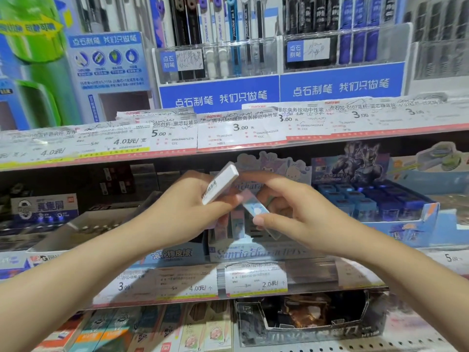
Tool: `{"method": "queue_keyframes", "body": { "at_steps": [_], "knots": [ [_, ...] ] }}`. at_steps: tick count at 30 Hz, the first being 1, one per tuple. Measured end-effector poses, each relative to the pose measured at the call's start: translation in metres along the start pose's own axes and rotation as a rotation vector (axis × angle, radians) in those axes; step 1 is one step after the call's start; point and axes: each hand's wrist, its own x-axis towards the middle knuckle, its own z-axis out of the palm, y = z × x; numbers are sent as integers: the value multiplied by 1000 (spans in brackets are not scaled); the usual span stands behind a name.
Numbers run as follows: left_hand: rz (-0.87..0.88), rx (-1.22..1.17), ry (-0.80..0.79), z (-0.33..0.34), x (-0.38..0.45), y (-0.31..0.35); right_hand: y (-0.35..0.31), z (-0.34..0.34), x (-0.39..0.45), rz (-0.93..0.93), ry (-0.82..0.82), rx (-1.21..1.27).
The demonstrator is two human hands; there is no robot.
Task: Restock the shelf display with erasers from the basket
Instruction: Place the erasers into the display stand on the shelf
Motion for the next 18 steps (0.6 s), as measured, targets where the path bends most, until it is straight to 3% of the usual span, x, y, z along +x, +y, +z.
{"method": "queue_keyframes", "body": {
  "at_steps": [3,7,13,18],
  "knots": [
    [116,259,17,-7,-1,-10,11,-6,5,58,95,96],
    [225,558,-121,-11,-2,-21,25,0,15,134,274,192],
    [162,538,-260,-8,-4,-22,34,16,27,195,358,164],
    [204,515,-269,-10,-1,-26,38,20,30,189,331,175]
  ]
}}
